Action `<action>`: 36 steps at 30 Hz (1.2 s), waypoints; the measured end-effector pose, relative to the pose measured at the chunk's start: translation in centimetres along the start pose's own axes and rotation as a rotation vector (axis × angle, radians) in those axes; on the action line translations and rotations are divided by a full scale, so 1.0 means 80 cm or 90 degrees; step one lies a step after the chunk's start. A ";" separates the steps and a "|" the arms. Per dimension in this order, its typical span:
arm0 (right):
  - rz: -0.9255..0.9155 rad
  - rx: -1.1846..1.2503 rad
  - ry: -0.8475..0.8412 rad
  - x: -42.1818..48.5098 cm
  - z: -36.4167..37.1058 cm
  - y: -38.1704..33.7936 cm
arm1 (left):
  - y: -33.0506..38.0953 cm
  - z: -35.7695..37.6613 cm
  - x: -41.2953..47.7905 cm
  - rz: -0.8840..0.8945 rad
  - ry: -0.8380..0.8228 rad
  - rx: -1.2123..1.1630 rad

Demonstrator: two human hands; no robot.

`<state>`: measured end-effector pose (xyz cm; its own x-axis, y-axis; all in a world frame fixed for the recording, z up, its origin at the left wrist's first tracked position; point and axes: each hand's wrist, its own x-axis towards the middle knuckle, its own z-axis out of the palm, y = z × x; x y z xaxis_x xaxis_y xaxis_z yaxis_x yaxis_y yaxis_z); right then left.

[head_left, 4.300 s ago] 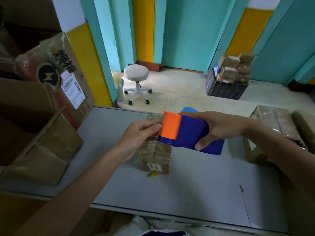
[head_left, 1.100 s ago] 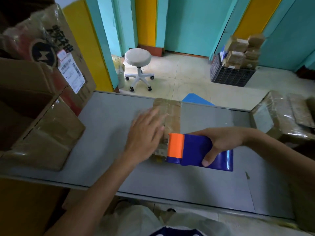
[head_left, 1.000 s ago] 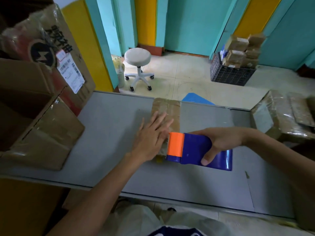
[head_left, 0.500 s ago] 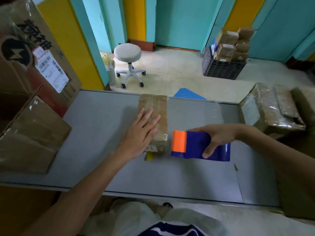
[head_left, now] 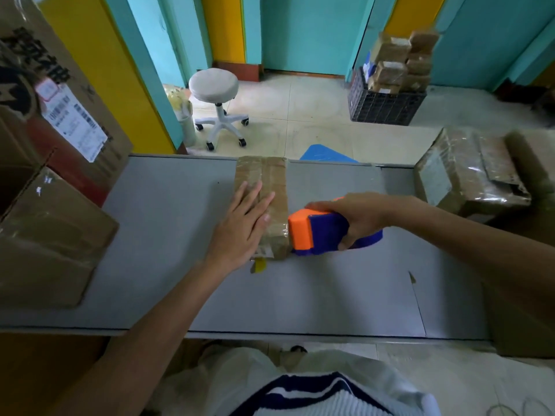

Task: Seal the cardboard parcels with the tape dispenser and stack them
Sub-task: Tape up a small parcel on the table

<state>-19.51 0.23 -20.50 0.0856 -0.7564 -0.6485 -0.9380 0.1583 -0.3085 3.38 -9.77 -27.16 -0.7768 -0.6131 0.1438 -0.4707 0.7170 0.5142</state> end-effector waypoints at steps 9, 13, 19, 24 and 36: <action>0.177 -0.167 0.175 -0.015 0.011 0.033 | 0.006 -0.026 0.000 0.018 -0.169 0.111; 0.180 -0.025 0.249 -0.029 0.002 0.036 | 0.015 -0.034 0.005 0.011 -0.235 0.234; 0.128 0.061 0.263 -0.016 0.017 0.014 | 0.000 -0.004 -0.001 0.127 -0.016 0.306; 0.097 0.149 0.286 -0.007 0.024 0.008 | 0.005 -0.007 -0.002 0.143 0.001 0.228; 0.057 0.238 0.430 0.002 0.005 -0.010 | 0.079 0.010 -0.085 -0.345 0.323 -0.269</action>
<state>-18.63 0.21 -20.66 -0.3209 -0.9345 -0.1542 -0.7460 0.3497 -0.5667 5.40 -0.82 -25.57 -0.1607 -0.9823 0.0962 -0.4488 0.1596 0.8793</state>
